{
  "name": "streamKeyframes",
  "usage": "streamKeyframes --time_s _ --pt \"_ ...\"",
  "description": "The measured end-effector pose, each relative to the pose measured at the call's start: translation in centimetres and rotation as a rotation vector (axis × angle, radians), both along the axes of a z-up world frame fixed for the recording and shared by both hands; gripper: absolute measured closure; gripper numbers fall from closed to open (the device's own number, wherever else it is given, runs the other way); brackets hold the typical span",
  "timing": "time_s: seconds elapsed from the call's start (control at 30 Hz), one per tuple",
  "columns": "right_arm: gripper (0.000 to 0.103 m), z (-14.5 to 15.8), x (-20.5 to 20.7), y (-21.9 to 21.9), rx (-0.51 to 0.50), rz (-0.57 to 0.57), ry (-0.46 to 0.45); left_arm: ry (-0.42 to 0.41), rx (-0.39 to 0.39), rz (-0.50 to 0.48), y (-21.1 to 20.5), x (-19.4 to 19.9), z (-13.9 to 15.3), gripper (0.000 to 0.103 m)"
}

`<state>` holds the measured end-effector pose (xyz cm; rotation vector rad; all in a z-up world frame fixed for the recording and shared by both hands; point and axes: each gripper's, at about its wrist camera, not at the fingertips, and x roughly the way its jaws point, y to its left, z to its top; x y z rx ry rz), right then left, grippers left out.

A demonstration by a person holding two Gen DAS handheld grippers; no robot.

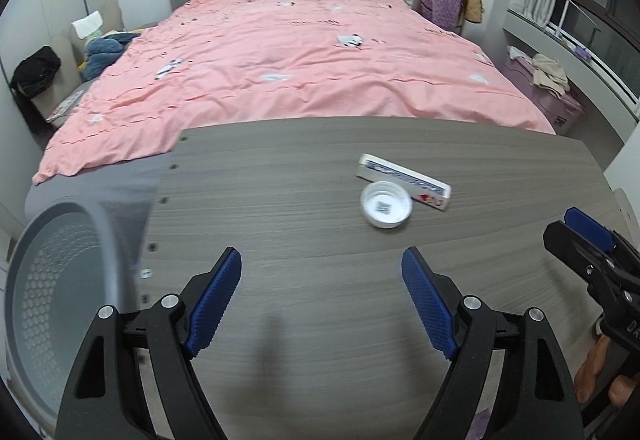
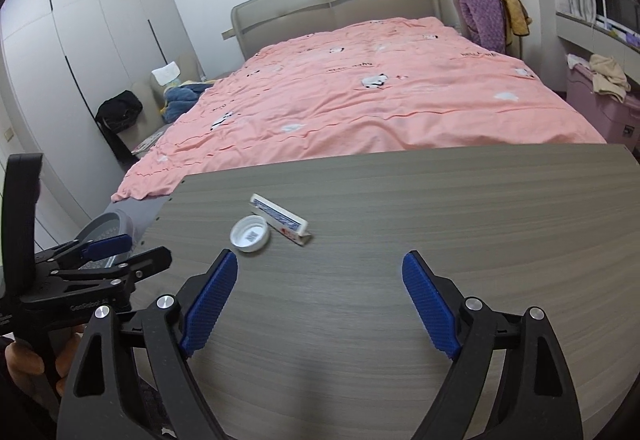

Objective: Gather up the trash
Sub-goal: 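Grasp the white bottle cap with the left gripper while the right approaches the tube box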

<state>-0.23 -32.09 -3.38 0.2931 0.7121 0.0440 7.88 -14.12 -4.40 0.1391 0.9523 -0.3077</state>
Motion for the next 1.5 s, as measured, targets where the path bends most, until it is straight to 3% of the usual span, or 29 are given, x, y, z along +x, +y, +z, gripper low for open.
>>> streamKeyframes --time_s 0.27,0.7,0.97,1.2,1.5 --pt "0.020 -0.9 -1.3 -2.4 0.036 -0.033 0.007 0.037 0.012 -0.002 -3.4 2.4 -2.2 0.024" --pt "0.020 -1.9 -1.9 -4.2 0.067 -0.051 0.023 0.017 0.089 0.008 -6.0 4.4 -4.3 0.025" --pt "0.020 -1.9 -2.0 -4.0 0.061 -0.045 0.034 0.016 0.083 -0.022 -6.8 3.9 -4.2 0.064" --pt "0.020 -1.7 -1.0 -3.6 0.054 -0.016 0.035 -0.002 0.070 -0.030 -5.7 2.5 -3.0 0.064" --pt "0.020 -1.1 3.5 -0.4 -0.020 0.129 0.031 -0.049 0.040 0.050 -0.9 0.6 -0.1 0.064"
